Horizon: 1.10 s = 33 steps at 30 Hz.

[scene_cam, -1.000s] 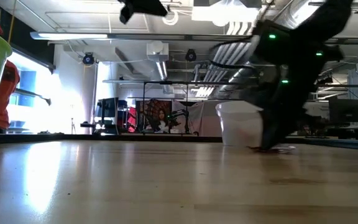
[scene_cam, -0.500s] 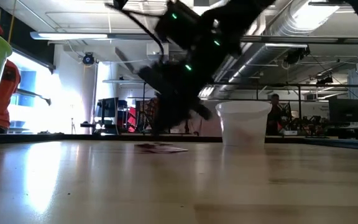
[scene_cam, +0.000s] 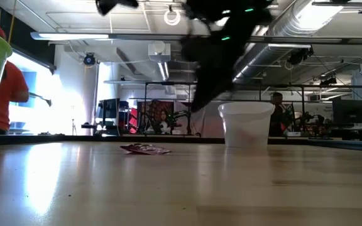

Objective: Sort candy by brand, put in halloween buckets
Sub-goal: Put the purple candy into the green bucket

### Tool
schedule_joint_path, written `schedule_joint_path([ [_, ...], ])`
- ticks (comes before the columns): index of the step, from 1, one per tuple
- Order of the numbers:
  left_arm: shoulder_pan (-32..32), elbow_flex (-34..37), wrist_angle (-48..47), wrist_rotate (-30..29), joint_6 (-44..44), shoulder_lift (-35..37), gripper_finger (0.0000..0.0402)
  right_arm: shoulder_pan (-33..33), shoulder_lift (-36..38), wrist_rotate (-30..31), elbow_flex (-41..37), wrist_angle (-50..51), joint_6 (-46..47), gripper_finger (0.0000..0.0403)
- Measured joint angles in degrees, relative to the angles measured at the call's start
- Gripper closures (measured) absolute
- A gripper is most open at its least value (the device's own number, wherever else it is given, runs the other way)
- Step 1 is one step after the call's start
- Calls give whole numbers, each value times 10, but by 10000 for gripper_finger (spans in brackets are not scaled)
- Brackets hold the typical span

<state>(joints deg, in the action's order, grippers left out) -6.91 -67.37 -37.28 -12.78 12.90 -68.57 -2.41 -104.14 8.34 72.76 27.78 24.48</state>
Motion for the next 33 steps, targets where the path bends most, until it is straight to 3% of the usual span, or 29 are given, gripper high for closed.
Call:
schedule_joint_path([
  [4,19,60,56,59,28,-17,401,1,115,-5,-119,-25,71,403],
  [8,58,78,74,134,77,-86,396,-11,225,-2,-209,-59,157,403],
  [12,83,54,69,231,43,-169,358,-27,295,23,-268,-92,209,403],
  [15,85,20,13,268,-21,-224,312,-40,320,31,-291,-110,228,403],
  [21,85,-54,-91,273,-123,-310,210,-55,322,31,-302,-101,235,403],
  [25,85,-106,-120,236,-155,-352,155,-65,322,58,-302,-100,245,403],
  [28,83,-130,-119,202,-186,-377,124,-67,322,69,-302,-91,238,403],
  [33,83,-130,-136,193,-221,-414,98,-67,322,70,-302,-59,235,403],
])
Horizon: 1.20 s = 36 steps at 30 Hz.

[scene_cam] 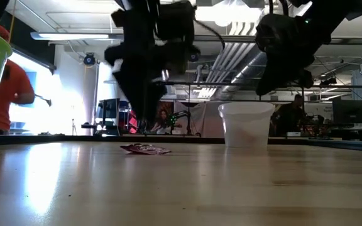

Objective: Sort candy by brand, put in halloween buckets
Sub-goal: Put the purple candy into the green bucket

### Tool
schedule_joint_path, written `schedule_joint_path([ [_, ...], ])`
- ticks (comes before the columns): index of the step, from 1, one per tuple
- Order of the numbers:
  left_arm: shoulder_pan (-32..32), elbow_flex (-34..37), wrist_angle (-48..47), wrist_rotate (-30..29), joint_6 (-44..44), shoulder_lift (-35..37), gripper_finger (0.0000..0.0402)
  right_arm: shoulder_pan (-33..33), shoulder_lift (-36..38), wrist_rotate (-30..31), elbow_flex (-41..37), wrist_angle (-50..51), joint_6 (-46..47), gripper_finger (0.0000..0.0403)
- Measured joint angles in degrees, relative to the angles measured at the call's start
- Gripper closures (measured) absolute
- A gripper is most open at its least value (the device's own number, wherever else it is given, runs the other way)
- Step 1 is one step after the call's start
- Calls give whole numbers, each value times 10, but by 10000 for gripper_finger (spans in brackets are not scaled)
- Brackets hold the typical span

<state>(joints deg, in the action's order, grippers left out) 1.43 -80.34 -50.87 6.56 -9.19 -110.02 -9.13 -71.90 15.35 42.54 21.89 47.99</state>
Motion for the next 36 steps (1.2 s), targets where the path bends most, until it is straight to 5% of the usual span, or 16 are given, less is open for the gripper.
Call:
schedule_joint_path([
  [13,-2,17,76,-74,-34,-65,94,0,0,8,0,27,0,403],
  [23,-2,63,116,-76,34,-77,103,0,0,10,0,28,-4,403],
  [26,-4,65,123,-79,53,-77,159,0,0,10,0,29,-4,403],
  [31,-5,66,136,-90,48,-76,351,0,0,8,0,32,-4,403],
  [36,6,72,89,-74,56,-39,385,-8,0,8,0,32,-5,403],
])
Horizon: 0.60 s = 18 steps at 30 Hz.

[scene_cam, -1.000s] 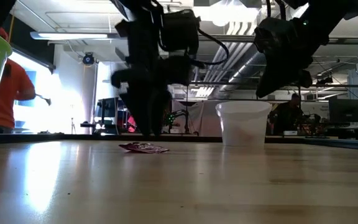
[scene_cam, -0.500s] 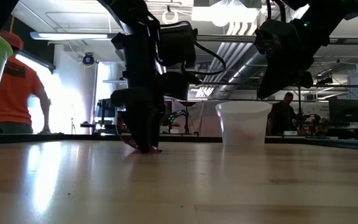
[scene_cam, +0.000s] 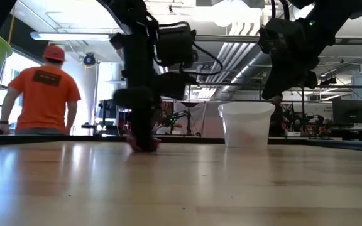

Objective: Sort candy by brand, put in halloween buckets
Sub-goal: Put the purple candy into the green bucket

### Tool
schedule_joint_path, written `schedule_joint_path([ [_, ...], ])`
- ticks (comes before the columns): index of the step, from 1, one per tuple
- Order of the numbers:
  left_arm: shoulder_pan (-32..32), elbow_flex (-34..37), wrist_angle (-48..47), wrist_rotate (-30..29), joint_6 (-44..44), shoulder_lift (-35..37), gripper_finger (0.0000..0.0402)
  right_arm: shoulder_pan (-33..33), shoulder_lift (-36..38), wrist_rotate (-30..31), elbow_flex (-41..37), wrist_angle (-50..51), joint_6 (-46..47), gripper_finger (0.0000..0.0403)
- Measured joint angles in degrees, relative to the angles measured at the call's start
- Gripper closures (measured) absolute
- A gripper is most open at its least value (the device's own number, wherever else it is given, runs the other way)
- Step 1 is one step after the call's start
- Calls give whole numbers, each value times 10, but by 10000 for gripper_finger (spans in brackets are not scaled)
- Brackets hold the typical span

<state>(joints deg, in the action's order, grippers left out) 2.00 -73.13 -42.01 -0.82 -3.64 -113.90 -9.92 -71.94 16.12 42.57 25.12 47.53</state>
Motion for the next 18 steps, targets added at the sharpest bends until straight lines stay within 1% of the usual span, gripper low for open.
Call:
schedule_joint_path([
  [3,6,8,-55,7,6,50,395,-4,0,7,0,6,-2,403],
  [5,6,8,-60,12,18,107,395,-4,0,16,0,9,-2,403],
  [7,-5,24,-68,24,52,172,396,-4,0,28,0,8,-2,403],
  [9,-31,47,-75,36,101,230,398,-2,0,35,0,8,-2,403],
  [11,-71,64,-71,39,163,288,398,-2,0,37,0,8,-2,403],
  [14,-160,85,-78,37,264,374,399,-2,0,41,0,8,-2,403],
  [16,-237,97,-86,29,342,406,400,-2,0,41,0,7,-1,403],
  [18,-313,107,-86,10,439,428,400,-2,0,41,0,6,0,403],
])
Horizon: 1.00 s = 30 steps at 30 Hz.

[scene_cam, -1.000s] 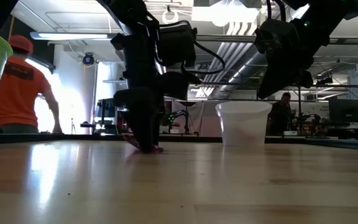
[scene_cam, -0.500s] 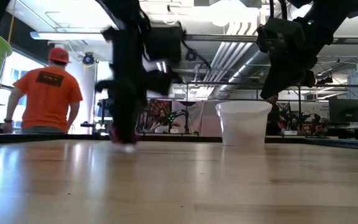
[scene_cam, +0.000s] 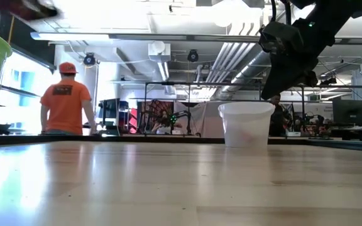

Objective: Sort candy by brand, put in halloween buckets
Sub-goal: Put the purple candy into the green bucket

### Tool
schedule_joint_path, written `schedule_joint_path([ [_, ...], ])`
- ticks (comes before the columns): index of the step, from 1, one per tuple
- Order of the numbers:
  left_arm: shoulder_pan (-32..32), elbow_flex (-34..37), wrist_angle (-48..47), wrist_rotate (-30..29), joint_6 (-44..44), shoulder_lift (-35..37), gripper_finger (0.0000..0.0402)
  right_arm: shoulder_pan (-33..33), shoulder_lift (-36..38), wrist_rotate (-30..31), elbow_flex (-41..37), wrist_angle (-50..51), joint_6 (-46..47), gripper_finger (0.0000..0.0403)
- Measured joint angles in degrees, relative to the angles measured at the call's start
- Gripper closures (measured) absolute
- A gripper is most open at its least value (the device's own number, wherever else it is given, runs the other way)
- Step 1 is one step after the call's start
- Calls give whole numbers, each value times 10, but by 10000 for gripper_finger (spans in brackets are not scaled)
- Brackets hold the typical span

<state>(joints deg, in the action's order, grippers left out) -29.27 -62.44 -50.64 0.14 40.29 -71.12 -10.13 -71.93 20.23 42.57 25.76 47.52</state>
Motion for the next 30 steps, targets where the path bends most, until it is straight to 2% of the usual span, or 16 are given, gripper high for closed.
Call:
schedule_joint_path([
  [4,-131,15,13,-53,173,17,398,0,0,1,0,-4,11,403],
  [7,-198,19,10,-89,231,4,387,0,0,6,0,-10,27,403],
  [10,-232,18,11,-133,253,-14,367,0,0,8,0,-23,35,403],
  [15,-218,18,13,-125,265,-30,305,0,0,8,0,-78,37,403],
  [20,-206,18,10,-127,220,-28,229,0,0,-5,2,-138,37,403],
  [26,-184,18,-1,-132,135,-1,170,-7,0,-101,42,-145,54,403],
  [28,-172,18,-2,-154,117,17,162,-20,0,-144,55,-160,63,403],
  [30,-158,18,2,-200,85,38,159,-41,1,-183,56,-178,77,403],
])
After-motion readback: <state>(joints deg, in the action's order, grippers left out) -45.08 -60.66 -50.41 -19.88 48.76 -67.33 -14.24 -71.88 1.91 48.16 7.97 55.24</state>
